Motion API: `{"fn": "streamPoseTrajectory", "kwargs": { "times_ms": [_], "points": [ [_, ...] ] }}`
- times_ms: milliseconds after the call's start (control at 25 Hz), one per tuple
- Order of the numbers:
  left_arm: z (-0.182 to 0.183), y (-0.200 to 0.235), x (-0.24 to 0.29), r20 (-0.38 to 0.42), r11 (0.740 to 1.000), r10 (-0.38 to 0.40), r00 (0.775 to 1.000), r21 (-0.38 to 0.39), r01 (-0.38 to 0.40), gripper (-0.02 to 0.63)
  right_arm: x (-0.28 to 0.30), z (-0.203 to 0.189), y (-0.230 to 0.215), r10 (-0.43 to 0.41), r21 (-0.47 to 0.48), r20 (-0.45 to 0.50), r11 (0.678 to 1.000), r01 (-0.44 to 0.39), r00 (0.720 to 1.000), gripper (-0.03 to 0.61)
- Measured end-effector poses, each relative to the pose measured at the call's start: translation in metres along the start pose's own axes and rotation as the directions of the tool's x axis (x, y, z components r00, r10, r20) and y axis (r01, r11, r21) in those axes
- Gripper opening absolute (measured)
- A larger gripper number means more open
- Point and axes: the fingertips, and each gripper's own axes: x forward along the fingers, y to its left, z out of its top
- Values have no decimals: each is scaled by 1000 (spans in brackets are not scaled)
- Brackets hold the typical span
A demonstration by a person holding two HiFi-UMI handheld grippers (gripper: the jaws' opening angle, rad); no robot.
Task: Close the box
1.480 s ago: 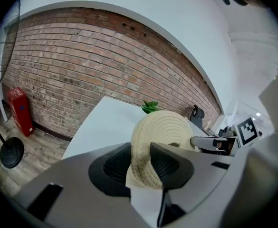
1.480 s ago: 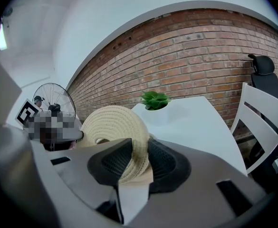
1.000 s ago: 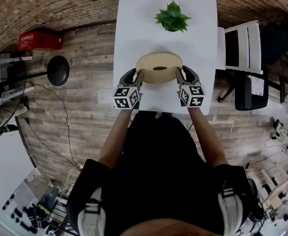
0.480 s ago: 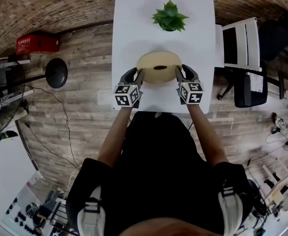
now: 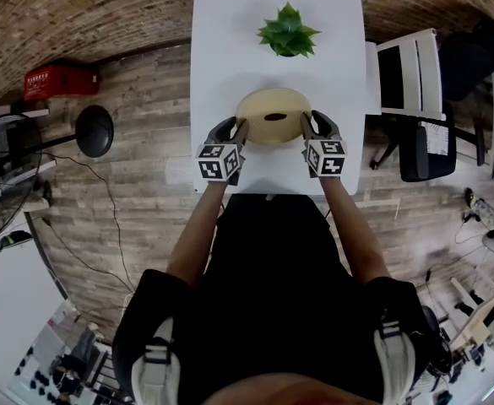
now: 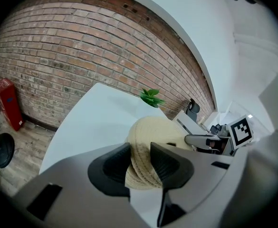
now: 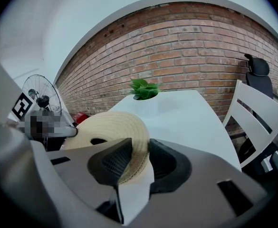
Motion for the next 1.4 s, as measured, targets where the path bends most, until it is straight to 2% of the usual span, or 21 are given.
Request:
{"fn": "streamPoseTrajectory", "kwargs": {
  "times_ms": [320,600,920,1120,1280,1400],
  "points": [
    [-2,2,6,-24,1000,-19,1000,2,19,140,4,-7,-3,-23,-20,-19,1000,23,1000,103],
    [-4,3,5,-18,1000,-11,1000,-10,11,147,4,-6,-3,-7,-33,-6,999,6,1000,104],
    [-4,2,4,-18,996,75,997,48,-74,156,3,-6,-3,24,-54,-22,998,-25,999,107],
    [-7,7,2,-27,997,77,997,-14,-77,184,5,-4,-3,30,-47,-21,998,-31,999,109],
    [-10,11,2,-31,990,24,999,-139,-28,202,5,-3,-2,30,-38,-18,999,-31,999,109],
    [-11,10,4,-29,983,-17,999,-184,11,198,5,-3,-2,34,-28,-16,999,-34,999,107]
  ]
}}
